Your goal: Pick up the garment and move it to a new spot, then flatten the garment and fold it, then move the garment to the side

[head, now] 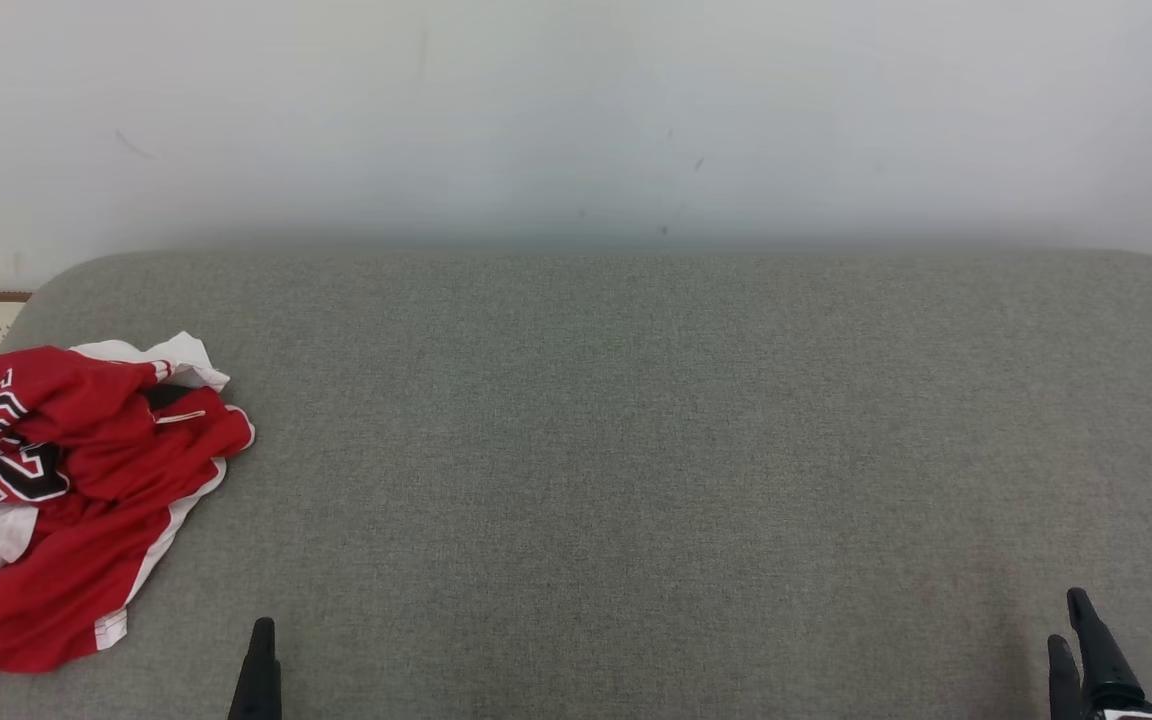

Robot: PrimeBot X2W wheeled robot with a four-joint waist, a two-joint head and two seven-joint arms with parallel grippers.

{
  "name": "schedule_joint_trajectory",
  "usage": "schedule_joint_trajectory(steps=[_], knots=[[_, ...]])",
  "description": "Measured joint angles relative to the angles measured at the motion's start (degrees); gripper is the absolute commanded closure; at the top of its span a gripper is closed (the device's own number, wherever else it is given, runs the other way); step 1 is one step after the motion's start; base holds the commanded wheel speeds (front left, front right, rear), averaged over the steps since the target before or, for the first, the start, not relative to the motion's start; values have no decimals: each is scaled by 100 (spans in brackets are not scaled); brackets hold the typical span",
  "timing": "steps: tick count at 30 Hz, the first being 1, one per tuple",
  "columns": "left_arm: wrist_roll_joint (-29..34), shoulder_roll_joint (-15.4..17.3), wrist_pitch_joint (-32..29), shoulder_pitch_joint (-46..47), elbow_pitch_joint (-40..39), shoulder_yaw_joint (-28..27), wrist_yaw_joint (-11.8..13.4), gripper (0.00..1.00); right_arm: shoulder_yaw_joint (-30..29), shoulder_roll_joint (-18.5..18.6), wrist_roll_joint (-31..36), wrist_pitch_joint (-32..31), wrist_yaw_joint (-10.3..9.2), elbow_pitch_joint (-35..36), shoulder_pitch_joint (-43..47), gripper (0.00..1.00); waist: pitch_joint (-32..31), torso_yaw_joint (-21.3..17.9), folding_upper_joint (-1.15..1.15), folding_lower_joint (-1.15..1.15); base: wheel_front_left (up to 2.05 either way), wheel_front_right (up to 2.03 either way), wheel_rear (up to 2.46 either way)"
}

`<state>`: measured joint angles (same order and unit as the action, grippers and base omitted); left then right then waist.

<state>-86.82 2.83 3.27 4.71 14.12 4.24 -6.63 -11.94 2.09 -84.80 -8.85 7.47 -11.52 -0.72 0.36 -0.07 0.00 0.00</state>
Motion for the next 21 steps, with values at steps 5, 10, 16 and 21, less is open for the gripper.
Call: schedule_joint_trajectory(steps=[5, 10, 16, 21], knots=[[546, 0, 88, -2, -211, -19, 129, 0, 240, 18, 547, 167, 0, 42, -60, 0, 3, -5, 0, 0, 0, 0, 0], [1178, 0, 156, -10, -401, -7, 293, 0, 464, 32, 1159, 332, 0, 93, -113, 0, 4, -10, 0, 0, 0, 0, 0], [2025, 1, 244, -45, -602, 27, 490, 0, 713, 56, 1913, 503, 0, 123, -152, 0, 1, -14, 0, 0, 0, 0, 0], [2936, 1, 336, -122, -721, 43, 680, 0, 933, 93, 2704, 683, 0, 151, -230, 0, -4, -18, 0, 0, 0, 0, 0]])
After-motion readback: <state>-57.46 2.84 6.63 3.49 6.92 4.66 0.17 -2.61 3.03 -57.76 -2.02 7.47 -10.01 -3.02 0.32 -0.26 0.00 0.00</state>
